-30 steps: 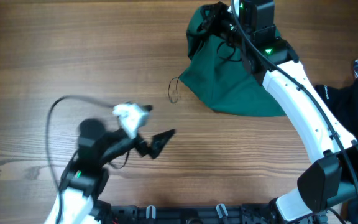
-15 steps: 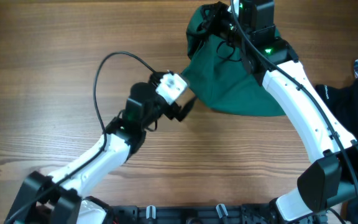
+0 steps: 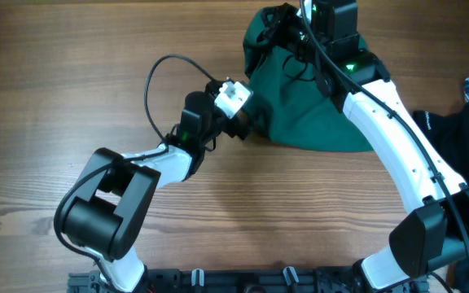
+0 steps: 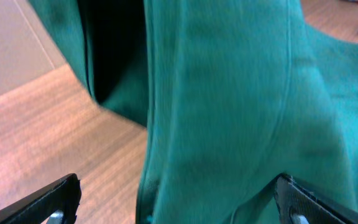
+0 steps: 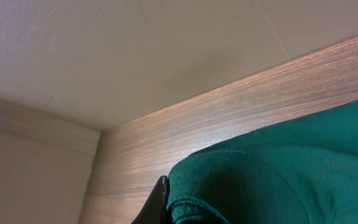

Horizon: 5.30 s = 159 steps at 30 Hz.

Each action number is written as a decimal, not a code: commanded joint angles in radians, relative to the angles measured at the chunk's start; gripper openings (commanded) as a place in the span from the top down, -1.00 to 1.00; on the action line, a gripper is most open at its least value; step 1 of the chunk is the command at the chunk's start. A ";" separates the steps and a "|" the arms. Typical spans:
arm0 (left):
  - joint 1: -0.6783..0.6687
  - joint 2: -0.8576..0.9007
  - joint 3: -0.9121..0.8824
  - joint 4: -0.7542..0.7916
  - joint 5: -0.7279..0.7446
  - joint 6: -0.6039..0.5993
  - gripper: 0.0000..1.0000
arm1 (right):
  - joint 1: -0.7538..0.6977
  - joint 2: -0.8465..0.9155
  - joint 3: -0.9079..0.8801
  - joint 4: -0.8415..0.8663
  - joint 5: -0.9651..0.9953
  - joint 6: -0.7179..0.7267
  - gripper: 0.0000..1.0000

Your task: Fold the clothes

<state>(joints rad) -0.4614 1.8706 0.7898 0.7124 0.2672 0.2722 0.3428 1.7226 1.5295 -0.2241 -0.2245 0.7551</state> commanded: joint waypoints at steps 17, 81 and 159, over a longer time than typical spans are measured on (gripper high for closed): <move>0.032 0.081 0.052 0.026 0.059 0.007 0.70 | 0.008 0.008 0.021 -0.002 -0.011 -0.050 0.87; -0.008 -0.369 0.052 -1.072 0.162 -0.334 0.92 | 0.116 0.404 0.023 0.378 -0.280 0.254 -0.99; 0.438 0.037 0.169 -0.412 -0.160 -1.331 -0.41 | -0.029 0.381 0.387 -1.011 0.255 -0.808 -0.99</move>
<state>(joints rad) -0.0303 1.8687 0.9512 0.2760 0.0875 -0.9722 0.3122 2.1239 1.9270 -1.2453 0.0093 -0.0326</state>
